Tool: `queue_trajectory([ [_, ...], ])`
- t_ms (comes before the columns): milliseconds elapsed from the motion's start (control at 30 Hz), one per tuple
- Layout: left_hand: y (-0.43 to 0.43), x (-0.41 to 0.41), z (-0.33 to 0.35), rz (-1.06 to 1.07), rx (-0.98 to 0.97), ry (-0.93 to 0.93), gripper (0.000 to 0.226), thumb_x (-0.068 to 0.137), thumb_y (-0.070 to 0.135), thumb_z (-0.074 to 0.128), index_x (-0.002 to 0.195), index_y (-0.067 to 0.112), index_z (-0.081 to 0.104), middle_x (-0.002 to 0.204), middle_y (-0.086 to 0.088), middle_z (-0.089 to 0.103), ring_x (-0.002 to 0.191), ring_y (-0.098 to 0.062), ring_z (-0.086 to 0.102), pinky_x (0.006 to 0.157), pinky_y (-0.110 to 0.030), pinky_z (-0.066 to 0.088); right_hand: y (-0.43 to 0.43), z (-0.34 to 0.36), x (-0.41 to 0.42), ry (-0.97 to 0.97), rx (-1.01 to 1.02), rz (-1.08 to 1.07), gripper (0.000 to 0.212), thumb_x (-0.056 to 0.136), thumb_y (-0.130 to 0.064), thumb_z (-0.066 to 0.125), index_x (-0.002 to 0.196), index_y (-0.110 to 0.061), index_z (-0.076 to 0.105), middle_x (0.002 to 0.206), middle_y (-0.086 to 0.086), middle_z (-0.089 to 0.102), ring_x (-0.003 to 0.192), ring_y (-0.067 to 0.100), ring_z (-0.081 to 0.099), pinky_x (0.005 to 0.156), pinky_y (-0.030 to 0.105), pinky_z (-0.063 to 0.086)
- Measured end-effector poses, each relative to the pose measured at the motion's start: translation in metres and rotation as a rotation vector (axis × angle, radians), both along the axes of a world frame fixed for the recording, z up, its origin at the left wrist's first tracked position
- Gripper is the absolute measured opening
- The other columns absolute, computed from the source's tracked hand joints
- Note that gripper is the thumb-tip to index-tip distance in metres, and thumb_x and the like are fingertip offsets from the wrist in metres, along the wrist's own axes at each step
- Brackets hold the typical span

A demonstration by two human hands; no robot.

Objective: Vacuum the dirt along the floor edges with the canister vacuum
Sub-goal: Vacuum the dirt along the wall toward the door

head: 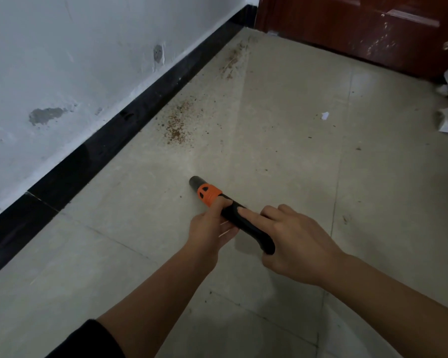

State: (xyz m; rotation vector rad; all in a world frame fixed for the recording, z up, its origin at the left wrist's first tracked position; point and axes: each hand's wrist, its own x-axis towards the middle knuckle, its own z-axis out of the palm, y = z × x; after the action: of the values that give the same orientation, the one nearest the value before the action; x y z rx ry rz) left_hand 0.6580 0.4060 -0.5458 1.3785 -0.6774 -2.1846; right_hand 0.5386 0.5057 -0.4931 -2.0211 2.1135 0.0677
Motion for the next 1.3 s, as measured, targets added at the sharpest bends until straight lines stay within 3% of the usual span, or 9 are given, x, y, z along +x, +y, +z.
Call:
queue_trajectory([
  [167, 0.001, 0.023, 0.0, 0.049, 0.008, -0.005, 0.019, 0.091, 0.02, 0.061, 0.1, 0.004, 0.067, 0.095, -0.014, 0.07, 0.088, -0.023, 0.069, 0.07, -0.027, 0.055, -0.005, -0.004, 0.015, 0.004, 0.005, 0.077, 0.085, 0.073, -0.025, 0.063, 0.15, -0.028, 0.028, 0.101, -0.002, 0.054, 0.082, 0.02, 0.046, 0.059, 0.031, 0.037],
  [467, 0.004, 0.047, 0.007, 0.087, 0.008, -0.015, 0.013, 0.092, 0.019, 0.059, 0.092, 0.008, 0.063, 0.086, -0.01, 0.067, 0.085, -0.023, 0.066, 0.072, -0.029, 0.053, -0.006, 0.0, 0.035, 0.011, -0.011, 0.144, 0.084, 0.075, -0.025, 0.064, 0.151, -0.028, 0.026, 0.103, -0.003, 0.053, 0.08, 0.014, 0.034, 0.06, 0.029, 0.032],
  [700, 0.017, 0.046, 0.01, 0.053, 0.051, -0.006, 0.013, 0.091, 0.018, 0.06, 0.094, 0.005, 0.064, 0.086, -0.011, 0.07, 0.086, -0.023, 0.069, 0.07, -0.028, 0.055, 0.012, -0.002, 0.031, 0.037, -0.072, 0.13, 0.09, 0.051, -0.026, 0.077, 0.137, -0.022, 0.05, 0.082, -0.007, 0.055, 0.064, 0.015, 0.048, 0.046, 0.023, 0.028],
  [867, 0.016, 0.037, 0.01, 0.016, 0.055, 0.006, 0.014, 0.091, 0.019, 0.062, 0.096, 0.006, 0.065, 0.087, -0.011, 0.073, 0.083, -0.021, 0.071, 0.066, -0.026, 0.055, 0.014, 0.0, 0.024, 0.059, -0.056, 0.085, 0.088, 0.057, -0.026, 0.074, 0.141, -0.025, 0.045, 0.085, -0.007, 0.055, 0.066, 0.013, 0.041, 0.049, 0.024, 0.027],
  [1033, 0.007, 0.022, 0.007, -0.049, 0.036, 0.029, 0.019, 0.092, 0.02, 0.063, 0.1, 0.003, 0.066, 0.098, -0.015, 0.074, 0.086, -0.02, 0.072, 0.064, -0.024, 0.057, 0.01, 0.003, 0.012, 0.066, 0.0, 0.054, 0.084, 0.08, -0.025, 0.06, 0.152, -0.033, 0.017, 0.106, -0.005, 0.051, 0.083, 0.012, 0.03, 0.063, 0.029, 0.032],
  [1300, 0.017, -0.014, 0.004, -0.09, 0.062, 0.03, 0.022, 0.09, 0.02, 0.065, 0.1, 0.0, 0.068, 0.094, -0.014, 0.075, 0.082, -0.019, 0.073, 0.062, -0.023, 0.056, 0.03, -0.002, -0.014, 0.077, -0.01, -0.051, 0.086, 0.062, -0.026, 0.066, 0.144, -0.028, 0.039, 0.085, -0.01, 0.052, 0.068, 0.011, 0.03, 0.049, 0.023, 0.03],
])
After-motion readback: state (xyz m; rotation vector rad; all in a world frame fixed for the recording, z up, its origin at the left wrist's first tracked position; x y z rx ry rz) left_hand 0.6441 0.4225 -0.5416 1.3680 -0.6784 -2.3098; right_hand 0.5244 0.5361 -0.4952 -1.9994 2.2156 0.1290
